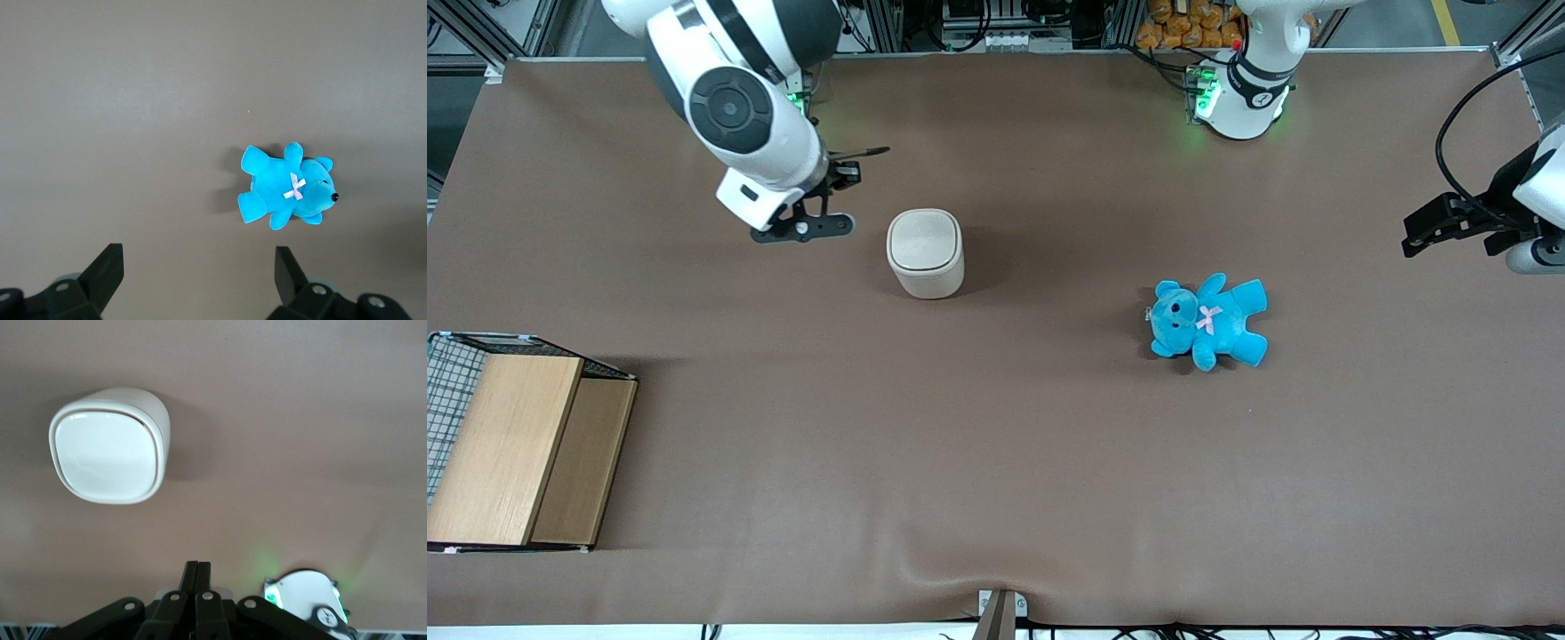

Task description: Open trash can with right arm

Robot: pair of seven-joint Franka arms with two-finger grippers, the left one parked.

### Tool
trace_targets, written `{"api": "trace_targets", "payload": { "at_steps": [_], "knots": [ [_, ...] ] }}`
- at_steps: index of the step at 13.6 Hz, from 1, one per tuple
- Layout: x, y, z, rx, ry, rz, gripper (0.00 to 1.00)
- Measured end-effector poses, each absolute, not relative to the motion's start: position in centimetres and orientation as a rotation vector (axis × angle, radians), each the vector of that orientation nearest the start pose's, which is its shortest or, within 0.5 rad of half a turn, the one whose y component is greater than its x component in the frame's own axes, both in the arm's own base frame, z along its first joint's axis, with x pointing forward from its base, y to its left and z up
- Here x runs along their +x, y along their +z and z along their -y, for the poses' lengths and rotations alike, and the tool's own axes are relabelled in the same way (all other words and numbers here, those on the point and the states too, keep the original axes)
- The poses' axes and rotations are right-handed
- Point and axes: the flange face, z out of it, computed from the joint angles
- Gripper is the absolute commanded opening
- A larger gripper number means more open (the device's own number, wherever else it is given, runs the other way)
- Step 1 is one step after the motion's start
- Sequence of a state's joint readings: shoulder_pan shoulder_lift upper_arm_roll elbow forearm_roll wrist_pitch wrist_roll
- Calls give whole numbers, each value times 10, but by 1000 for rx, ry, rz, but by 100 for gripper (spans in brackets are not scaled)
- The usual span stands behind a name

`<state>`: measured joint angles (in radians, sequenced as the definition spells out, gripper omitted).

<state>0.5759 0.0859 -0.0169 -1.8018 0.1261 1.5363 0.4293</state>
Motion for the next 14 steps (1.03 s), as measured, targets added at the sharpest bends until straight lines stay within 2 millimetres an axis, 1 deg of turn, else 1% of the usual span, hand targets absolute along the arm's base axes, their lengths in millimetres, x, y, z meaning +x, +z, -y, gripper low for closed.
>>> {"api": "trace_targets", "payload": {
  "at_steps": [2,4,6,7,9,12,14],
  "knots": [
    [446,444,-321,-3152,547,157,0],
    [436,414,-346,-3171,538,149,0],
    [432,389,-366,-3181,521,150,0],
    [434,378,-371,-3183,516,150,0],
    [439,360,-373,-3186,515,139,0],
    [445,339,-374,-3190,514,126,0],
    [446,328,-375,-3195,530,126,0]
  ]
}}
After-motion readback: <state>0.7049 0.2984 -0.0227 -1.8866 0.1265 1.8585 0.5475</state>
